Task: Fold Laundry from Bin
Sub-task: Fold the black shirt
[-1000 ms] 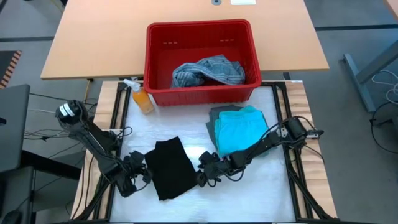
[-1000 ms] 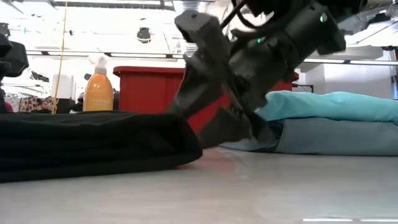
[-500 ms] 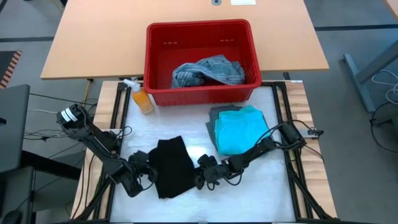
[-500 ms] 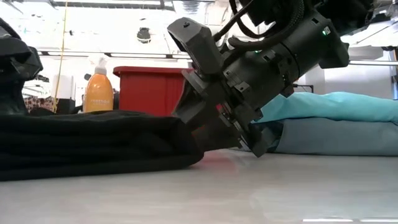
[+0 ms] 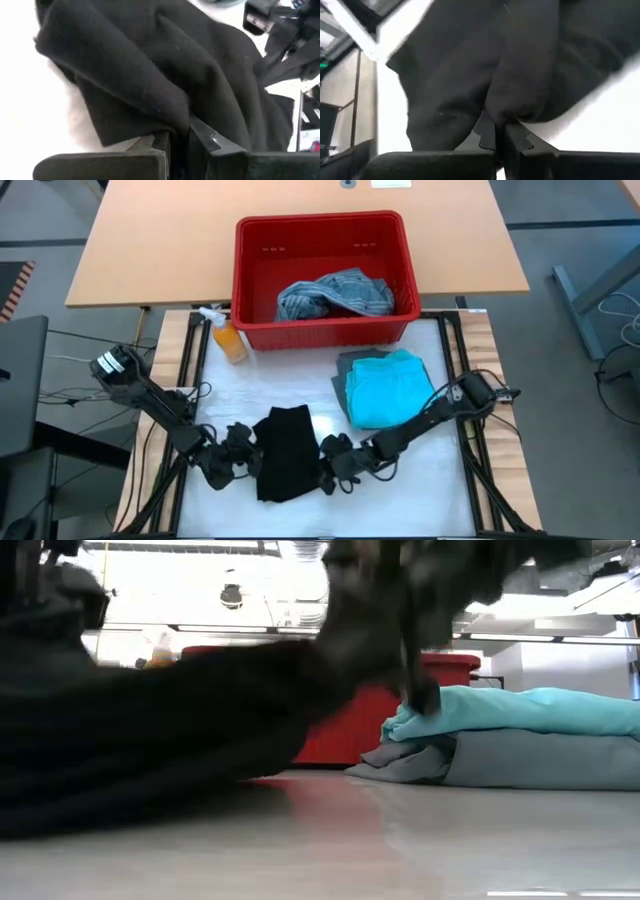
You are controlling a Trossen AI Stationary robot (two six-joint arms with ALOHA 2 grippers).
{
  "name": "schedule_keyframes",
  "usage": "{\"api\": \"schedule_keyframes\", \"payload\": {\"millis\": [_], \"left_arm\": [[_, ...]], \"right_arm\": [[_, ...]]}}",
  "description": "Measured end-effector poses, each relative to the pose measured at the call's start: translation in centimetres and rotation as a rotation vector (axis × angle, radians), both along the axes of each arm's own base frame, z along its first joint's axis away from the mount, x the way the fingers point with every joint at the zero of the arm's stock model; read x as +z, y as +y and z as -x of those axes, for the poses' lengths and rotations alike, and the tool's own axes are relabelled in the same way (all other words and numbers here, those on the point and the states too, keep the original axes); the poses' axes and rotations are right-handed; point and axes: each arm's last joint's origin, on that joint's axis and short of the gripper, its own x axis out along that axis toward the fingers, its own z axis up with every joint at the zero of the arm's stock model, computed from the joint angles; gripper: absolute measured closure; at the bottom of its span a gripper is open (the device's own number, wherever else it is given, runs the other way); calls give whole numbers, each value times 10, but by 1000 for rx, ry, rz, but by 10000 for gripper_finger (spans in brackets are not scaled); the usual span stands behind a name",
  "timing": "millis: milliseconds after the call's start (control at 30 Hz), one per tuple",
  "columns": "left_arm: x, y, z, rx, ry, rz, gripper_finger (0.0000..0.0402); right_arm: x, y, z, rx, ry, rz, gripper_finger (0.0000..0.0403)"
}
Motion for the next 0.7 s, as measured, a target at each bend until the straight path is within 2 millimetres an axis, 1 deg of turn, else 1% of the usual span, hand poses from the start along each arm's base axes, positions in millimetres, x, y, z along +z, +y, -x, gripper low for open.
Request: {"api": "schedule_keyframes", "payload": {"millis": [100,167,333,467,567,633,700], "left_arm": [[20,0,-10,-31,-53,-57,388],[35,2,-17,-31,-92,-98,389],[62,18,-42,-22,-117,-202,390],[88,38,-69,-43,-165,-273,391],[113,55,-88,-44,-218,-333,391],[128,65,-97,-56,-244,-352,391],[135,75,-106,-86,-259,-341,391]], "right_arm": [[33,-3,7,31,-27,44,377],[51,-8,15,36,-27,86,377],[99,-22,45,12,-14,172,377],[129,-38,65,15,-13,208,377],[151,-53,81,9,-26,226,377],[163,-65,95,-6,-9,230,377],[170,-76,109,-15,30,226,377]]}}
